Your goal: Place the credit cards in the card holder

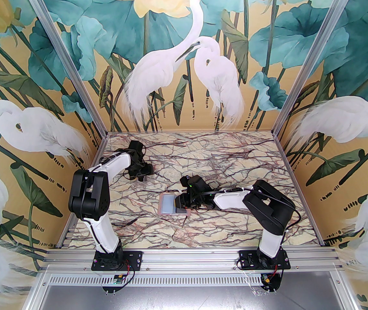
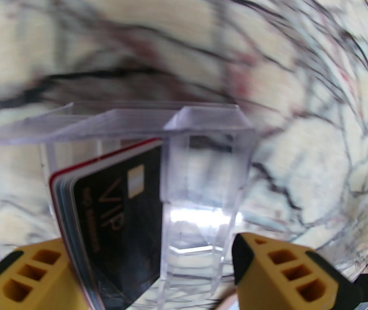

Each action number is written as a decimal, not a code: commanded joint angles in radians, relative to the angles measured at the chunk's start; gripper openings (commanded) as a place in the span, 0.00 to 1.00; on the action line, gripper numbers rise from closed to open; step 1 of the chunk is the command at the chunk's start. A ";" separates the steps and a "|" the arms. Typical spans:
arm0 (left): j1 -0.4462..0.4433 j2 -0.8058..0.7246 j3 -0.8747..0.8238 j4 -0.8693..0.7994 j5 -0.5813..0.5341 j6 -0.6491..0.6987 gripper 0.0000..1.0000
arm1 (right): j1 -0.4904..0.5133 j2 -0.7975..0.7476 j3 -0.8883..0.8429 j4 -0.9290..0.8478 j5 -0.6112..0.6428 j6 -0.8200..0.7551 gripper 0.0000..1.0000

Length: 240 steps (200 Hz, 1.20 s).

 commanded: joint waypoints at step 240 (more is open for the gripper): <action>-0.146 -0.037 0.095 -0.079 -0.090 -0.084 0.72 | 0.016 0.040 0.046 -0.042 0.019 -0.017 0.30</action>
